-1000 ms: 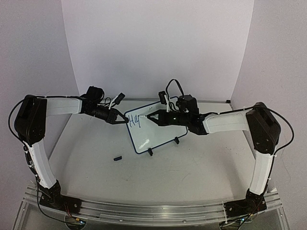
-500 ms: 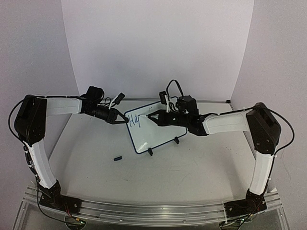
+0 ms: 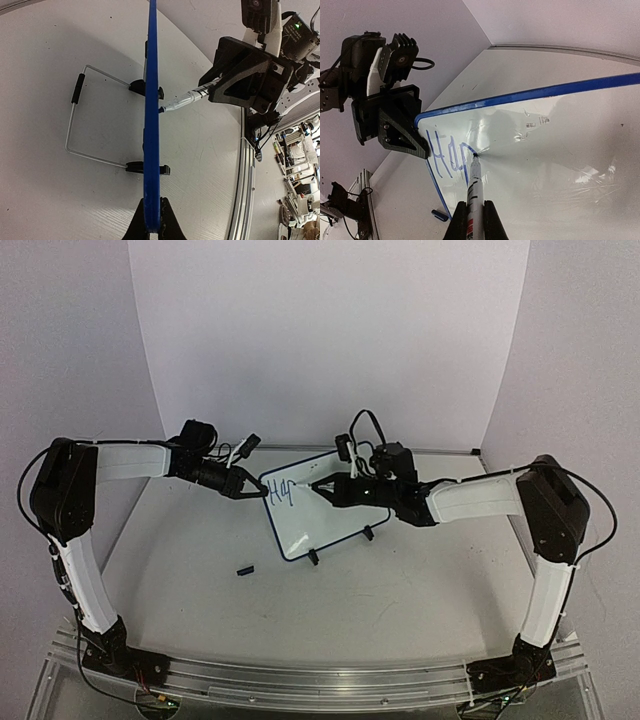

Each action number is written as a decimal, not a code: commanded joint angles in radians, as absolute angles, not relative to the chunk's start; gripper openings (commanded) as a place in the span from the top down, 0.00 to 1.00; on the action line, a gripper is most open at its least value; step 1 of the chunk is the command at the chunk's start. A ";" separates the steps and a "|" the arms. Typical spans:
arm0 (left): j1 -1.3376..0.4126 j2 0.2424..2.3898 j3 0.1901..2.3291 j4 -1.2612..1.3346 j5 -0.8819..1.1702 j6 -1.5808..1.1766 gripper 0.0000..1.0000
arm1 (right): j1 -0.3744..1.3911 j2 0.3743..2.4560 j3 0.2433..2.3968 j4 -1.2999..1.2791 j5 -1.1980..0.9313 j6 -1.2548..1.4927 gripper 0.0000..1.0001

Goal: Write a sentence on the whiteboard

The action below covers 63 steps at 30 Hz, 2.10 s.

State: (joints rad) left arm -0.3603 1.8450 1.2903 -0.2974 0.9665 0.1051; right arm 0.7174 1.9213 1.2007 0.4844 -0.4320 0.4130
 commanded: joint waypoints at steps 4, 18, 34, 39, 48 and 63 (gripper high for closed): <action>-0.379 1.822 1.312 -0.337 0.913 0.167 1.00 | 0.714 1.937 1.240 0.455 -0.482 0.394 1.00; -0.379 1.823 1.312 -0.339 0.912 0.166 1.00 | 0.721 1.896 1.246 0.471 -0.500 0.399 1.00; -0.382 1.821 1.313 -0.343 0.910 0.170 1.00 | 0.713 1.883 1.239 0.459 -0.414 0.394 1.00; -0.382 1.819 1.313 -0.344 0.910 0.171 1.00 | 0.712 1.903 1.253 0.449 -0.413 0.393 1.00; -0.385 1.819 1.314 -0.347 0.907 0.174 1.00 | 0.707 1.923 1.269 0.427 -0.409 0.386 1.00; -0.387 1.818 1.314 -0.348 0.906 0.176 1.00 | 0.707 1.883 1.147 0.427 -0.399 0.407 1.00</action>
